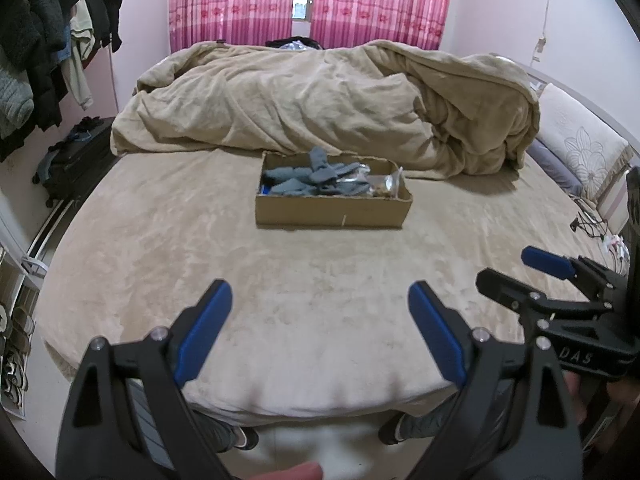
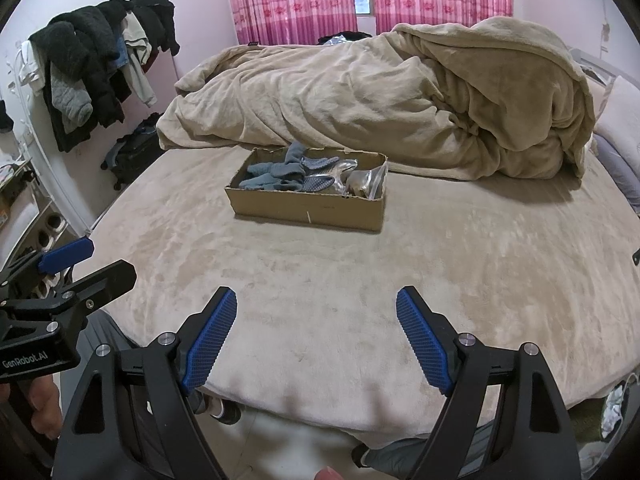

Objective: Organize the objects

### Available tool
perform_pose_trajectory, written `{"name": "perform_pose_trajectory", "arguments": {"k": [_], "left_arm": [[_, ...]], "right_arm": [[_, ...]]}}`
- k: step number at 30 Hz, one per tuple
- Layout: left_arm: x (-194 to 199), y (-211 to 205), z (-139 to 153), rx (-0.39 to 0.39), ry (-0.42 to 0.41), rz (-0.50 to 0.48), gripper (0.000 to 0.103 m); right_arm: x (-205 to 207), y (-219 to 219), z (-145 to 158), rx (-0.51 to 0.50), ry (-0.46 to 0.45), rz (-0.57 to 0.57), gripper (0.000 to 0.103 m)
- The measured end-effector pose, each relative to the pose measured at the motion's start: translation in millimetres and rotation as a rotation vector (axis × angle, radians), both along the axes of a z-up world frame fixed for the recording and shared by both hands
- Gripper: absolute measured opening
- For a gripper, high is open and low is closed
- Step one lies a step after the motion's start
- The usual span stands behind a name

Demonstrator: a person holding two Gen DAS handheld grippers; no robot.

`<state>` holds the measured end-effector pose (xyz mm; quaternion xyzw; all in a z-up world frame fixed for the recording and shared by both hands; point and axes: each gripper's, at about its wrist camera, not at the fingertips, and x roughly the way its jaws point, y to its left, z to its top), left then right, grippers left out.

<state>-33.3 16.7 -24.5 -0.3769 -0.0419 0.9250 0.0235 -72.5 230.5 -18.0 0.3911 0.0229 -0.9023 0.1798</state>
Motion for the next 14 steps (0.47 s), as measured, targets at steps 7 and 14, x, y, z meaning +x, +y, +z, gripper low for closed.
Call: {"name": "perform_pose_trajectory", "arguments": {"k": [7, 14], "left_arm": [[-1.1, 0.8, -1.4, 0.007, -0.005, -0.001, 0.091], [-13.4, -3.1, -10.9, 0.052, -0.010, -0.021, 0.091]], "right_arm": [[-0.6, 0.4, -1.0, 0.000, -0.003, 0.001, 0.085], [-3.3, -2.7, -2.2, -0.002, -0.010, 0.001, 0.085]]}}
